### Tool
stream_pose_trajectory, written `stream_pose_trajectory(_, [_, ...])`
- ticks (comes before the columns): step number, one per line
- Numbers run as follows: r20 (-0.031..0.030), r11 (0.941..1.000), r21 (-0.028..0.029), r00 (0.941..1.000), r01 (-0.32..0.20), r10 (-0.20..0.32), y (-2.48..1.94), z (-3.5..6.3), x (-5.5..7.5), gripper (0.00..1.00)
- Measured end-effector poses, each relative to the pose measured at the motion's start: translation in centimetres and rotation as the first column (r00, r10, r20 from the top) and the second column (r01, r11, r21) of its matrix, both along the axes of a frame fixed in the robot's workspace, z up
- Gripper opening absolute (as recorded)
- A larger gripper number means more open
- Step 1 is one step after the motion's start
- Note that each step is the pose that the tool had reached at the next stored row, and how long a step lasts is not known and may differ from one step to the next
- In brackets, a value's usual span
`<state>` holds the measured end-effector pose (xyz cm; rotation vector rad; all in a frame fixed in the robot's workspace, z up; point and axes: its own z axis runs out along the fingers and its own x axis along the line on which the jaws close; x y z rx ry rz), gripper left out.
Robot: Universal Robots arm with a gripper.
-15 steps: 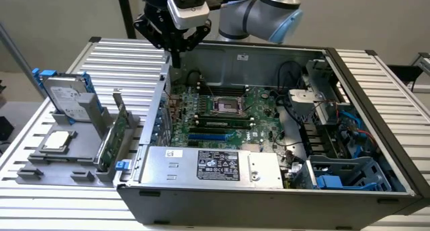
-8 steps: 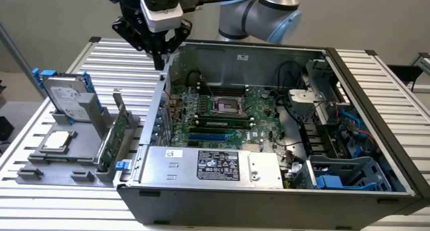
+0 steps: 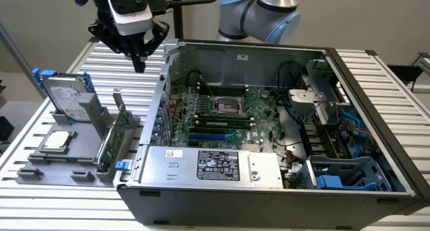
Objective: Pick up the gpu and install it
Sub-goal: 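Reach for the gpu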
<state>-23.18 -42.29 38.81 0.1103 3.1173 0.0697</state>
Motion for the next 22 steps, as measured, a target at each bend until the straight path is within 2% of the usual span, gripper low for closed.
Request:
stream_pose_trajectory(16, [0.0, 0.9999, -0.0113, 1.0, 0.0, 0.0, -0.63, -0.88, -7.2, 0.11])
stream_pose_trajectory(22, [0.0, 0.9999, -0.0155, 1.0, 0.0, 0.0, -1.18, -1.17, -9.2, 0.11])
